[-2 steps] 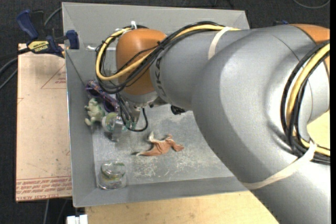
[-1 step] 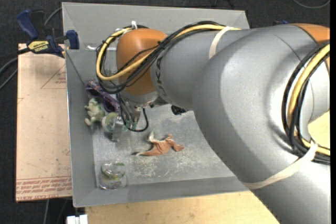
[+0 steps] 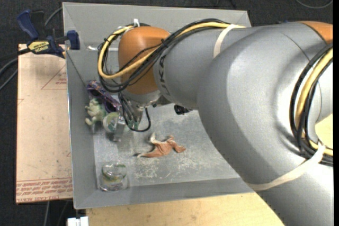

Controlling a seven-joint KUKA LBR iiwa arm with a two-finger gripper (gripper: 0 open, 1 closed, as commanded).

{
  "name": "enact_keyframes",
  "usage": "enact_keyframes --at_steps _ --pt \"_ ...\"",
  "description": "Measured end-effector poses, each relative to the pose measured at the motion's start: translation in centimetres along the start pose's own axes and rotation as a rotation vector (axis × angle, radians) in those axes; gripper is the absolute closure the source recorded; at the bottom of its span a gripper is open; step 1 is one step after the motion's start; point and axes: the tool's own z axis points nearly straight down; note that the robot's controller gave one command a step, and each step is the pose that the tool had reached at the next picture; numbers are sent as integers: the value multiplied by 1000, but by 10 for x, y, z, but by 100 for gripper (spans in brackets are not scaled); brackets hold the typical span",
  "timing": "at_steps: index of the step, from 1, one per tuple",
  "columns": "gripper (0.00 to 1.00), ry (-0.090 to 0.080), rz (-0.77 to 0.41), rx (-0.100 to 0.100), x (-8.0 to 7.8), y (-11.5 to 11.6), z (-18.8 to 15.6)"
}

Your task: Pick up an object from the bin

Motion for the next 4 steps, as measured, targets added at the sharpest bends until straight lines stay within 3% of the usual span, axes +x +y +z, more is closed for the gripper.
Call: enact_keyframes --at_steps 2,4 --pt "100 -11 -1 -9 -2 2 -21" --pt "100 -4 -1 -4 0 1 -34"
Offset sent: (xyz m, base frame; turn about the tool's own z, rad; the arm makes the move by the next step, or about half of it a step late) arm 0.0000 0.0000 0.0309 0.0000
